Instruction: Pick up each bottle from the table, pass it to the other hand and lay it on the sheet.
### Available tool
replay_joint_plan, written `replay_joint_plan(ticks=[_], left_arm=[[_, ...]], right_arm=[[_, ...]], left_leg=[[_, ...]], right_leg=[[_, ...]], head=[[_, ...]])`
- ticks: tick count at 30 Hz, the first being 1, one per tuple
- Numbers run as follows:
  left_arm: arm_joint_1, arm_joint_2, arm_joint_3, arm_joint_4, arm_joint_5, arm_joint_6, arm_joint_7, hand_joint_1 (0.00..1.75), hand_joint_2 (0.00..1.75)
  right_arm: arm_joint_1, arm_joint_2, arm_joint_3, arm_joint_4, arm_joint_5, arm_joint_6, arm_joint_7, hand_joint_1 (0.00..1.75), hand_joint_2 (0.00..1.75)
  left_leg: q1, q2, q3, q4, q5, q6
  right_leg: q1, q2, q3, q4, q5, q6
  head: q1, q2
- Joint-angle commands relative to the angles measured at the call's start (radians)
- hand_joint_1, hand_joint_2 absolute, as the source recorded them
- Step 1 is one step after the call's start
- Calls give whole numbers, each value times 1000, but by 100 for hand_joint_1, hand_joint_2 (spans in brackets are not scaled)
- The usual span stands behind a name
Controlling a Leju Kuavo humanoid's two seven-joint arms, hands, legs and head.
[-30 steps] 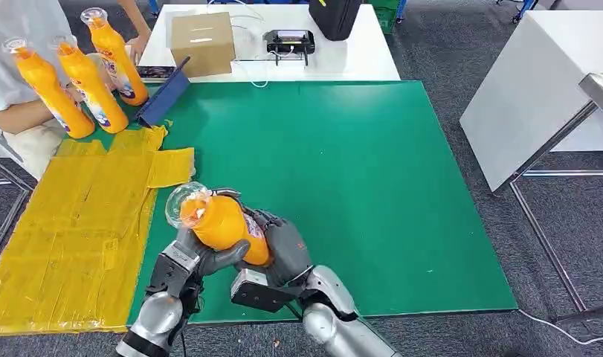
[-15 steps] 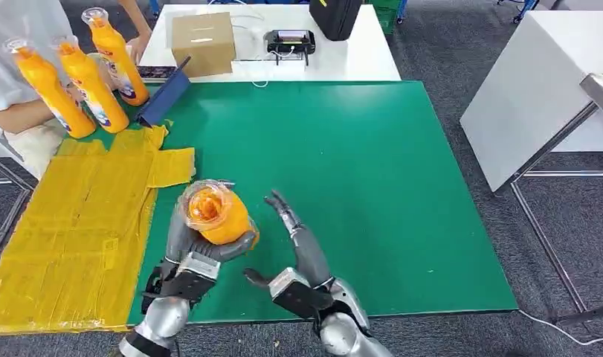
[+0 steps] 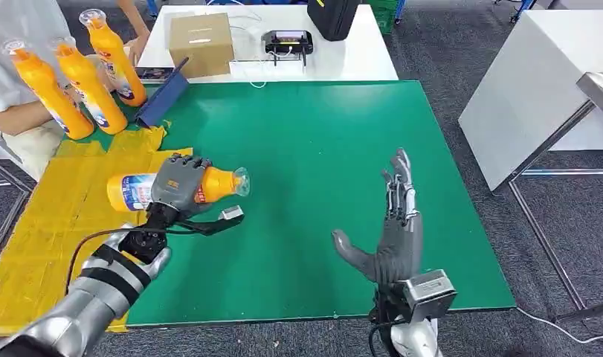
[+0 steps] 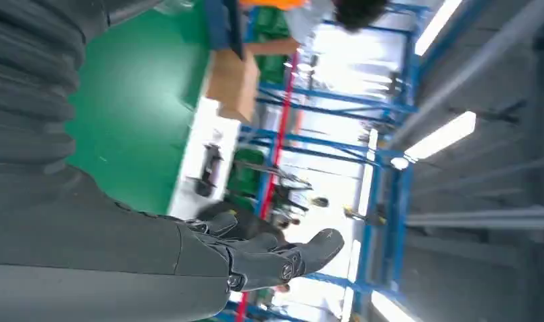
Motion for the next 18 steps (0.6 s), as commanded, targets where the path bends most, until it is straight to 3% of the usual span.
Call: replay_joint_plan(ticks=[1,6,7,8,12,13,18], left_arm=[[-191,13,-30,477,9,-41,-48,175,175],[-148,18,15,496,30,12,-63,175,175],[-143,16,23,499,34,20,-66,24,175],[-128,8,67,497,59,57,-97,0,175],[-110,-9,127,486,89,91,-140,0,175],[-104,-15,148,478,99,96,-158,0,175],[-77,-29,203,448,129,134,-220,0,175]], right_arm=[[-27,-44,-7,-27,6,-12,-17,0,175],[-34,-50,4,-1,6,-20,-18,0,175],[-35,-51,6,3,6,-22,-18,0,175],[-36,-55,9,4,5,-29,-19,0,175],[-35,-63,16,3,9,-40,-23,0,175],[-36,-66,17,4,8,-38,-24,0,0],[-43,-66,18,20,5,-31,-12,0,0]], left_leg=[[1,0,6,1,-3,-2],[1,0,4,0,-2,-1],[0,0,2,0,-1,-1],[1,0,4,0,-2,-1],[0,-1,1,0,-1,-1],[1,-1,2,0,-1,-1],[1,-2,4,0,-3,-1]], right_leg=[[0,7,5,1,-3,-2],[0,6,4,0,-2,-2],[0,5,2,0,-1,-1],[0,6,4,0,-2,-2],[0,4,2,0,-1,-1],[0,4,3,0,-1,-1],[0,5,5,0,-3,-2]], head=[[0,0],[0,0],[0,0],[0,0],[0,0],[0,0],[0,0]])
